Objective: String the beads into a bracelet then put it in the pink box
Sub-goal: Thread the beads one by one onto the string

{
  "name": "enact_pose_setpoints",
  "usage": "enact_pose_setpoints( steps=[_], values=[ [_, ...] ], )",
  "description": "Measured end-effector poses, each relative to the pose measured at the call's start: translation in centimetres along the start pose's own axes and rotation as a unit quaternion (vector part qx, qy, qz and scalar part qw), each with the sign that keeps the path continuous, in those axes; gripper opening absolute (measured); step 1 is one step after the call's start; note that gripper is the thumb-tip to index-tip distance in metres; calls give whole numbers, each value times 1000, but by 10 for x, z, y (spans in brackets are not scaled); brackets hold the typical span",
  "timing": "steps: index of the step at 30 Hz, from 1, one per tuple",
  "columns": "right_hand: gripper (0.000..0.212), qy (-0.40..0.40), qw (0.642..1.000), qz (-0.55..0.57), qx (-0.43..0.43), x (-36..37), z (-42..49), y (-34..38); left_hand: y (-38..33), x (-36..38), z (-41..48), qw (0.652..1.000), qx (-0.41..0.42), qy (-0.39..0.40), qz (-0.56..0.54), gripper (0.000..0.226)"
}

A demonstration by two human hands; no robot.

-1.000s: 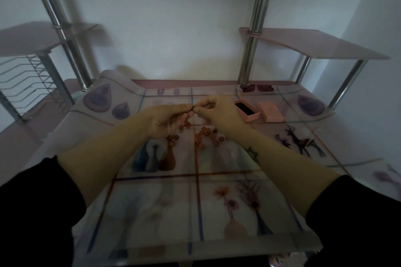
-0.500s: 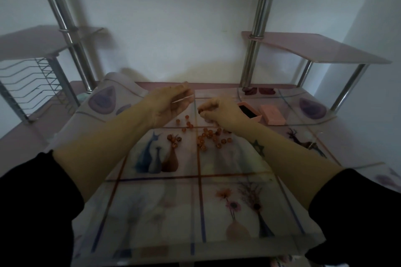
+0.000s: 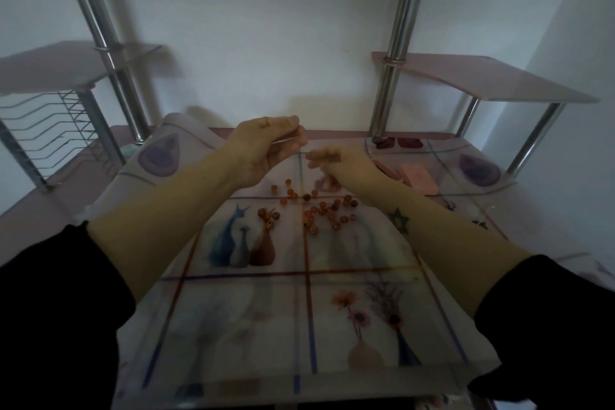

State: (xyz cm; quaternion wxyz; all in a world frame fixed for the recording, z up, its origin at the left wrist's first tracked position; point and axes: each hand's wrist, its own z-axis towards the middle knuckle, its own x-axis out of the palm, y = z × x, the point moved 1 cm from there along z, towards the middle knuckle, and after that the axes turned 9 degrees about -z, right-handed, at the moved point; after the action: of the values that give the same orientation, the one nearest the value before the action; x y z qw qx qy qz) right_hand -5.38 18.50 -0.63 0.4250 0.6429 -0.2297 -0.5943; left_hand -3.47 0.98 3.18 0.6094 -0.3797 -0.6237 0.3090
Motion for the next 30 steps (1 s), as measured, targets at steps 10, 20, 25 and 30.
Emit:
enact_pose_setpoints(
  steps=[10, 20, 25, 30],
  values=[
    [20, 89, 971, 223, 18, 5, -2, 20, 11, -7, -4, 968, 76, -62, 230, 8],
    [10, -11, 999, 42, 10, 11, -2, 9, 21, -20, -3, 886, 89, -54, 451, 11],
    [13, -1, 999, -34, 6, 12, -8, 9, 24, -25, -1, 785, 28, -17, 619, 7],
    [11, -1, 998, -63, 5, 14, -11, 9, 32, -27, 2, 733, -5, -18, 680, 21]
  ],
)
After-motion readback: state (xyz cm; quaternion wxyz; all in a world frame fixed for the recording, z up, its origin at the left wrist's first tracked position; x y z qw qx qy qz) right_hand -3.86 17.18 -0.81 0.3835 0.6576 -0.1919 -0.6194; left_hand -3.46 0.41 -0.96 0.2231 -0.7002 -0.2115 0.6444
